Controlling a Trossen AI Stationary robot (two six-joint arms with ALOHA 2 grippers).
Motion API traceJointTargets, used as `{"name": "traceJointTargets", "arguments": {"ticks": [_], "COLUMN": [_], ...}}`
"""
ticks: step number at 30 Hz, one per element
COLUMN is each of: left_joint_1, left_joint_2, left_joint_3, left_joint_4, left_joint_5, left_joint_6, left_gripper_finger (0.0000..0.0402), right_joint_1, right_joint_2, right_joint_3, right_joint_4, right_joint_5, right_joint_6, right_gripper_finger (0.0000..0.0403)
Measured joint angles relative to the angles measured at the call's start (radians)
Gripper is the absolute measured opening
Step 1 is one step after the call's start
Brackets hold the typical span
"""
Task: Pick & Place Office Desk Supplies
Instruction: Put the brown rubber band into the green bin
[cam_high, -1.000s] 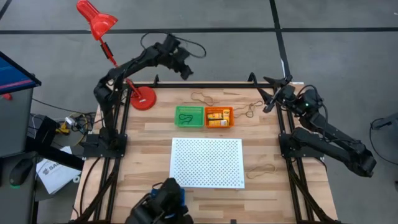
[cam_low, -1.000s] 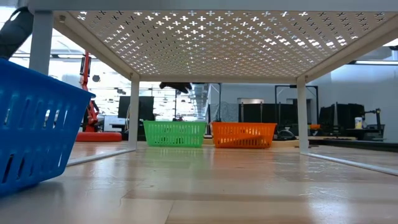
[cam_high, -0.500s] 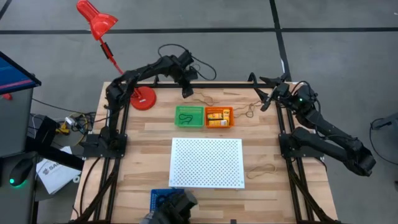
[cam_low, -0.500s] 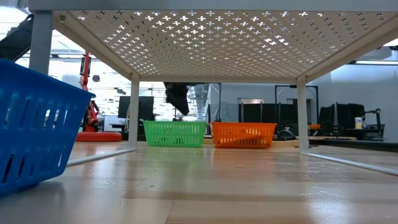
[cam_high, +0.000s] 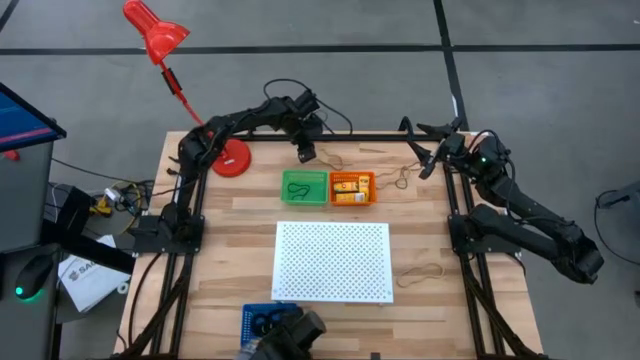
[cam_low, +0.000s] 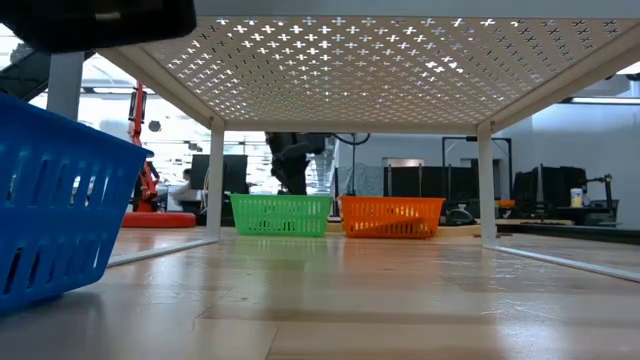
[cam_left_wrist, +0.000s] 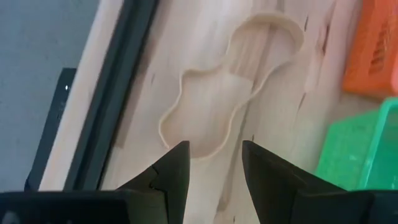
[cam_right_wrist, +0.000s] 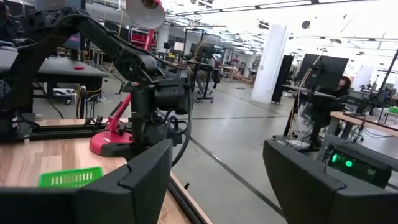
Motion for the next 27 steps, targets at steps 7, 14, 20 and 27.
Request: {"name": "traceJointTargets", "arguments": {"ticks": [7, 14, 20, 27], "left_joint_1": [-0.006, -0.020, -0.014, -0.002], "left_joint_2": [0.059, 0.054, 0.054, 0.078], "left_joint_3": [0.000, 0.000, 0.000, 0.001], "left_joint_4": [-0.039, -0.005, 0.007, 0.023], "left_joint_5": [-0.026, -0.078, -0.108, -0.123], "left_joint_6": [-0.065, -0.137, -0.221, -0.283], "left_gripper_finger": [0.0139, 0.0139, 0.0139, 0.0139], "right_joint_1": [0.000, -0.006, -0.011, -0.011], "right_joint_2": [0.000, 0.011, 0.025, 0.046], "right_joint_3": [0.000, 0.000, 0.000, 0.000], "right_joint_4": [-0.007, -0.013, -0.006, 0.010], "right_joint_5": [0.000, 0.000, 0.000, 0.000], "right_joint_6": [-0.009, -0.017, -0.017, -0.021], "right_gripper_finger": [0.0249, 0.0249, 0.0249, 0.0249]}}
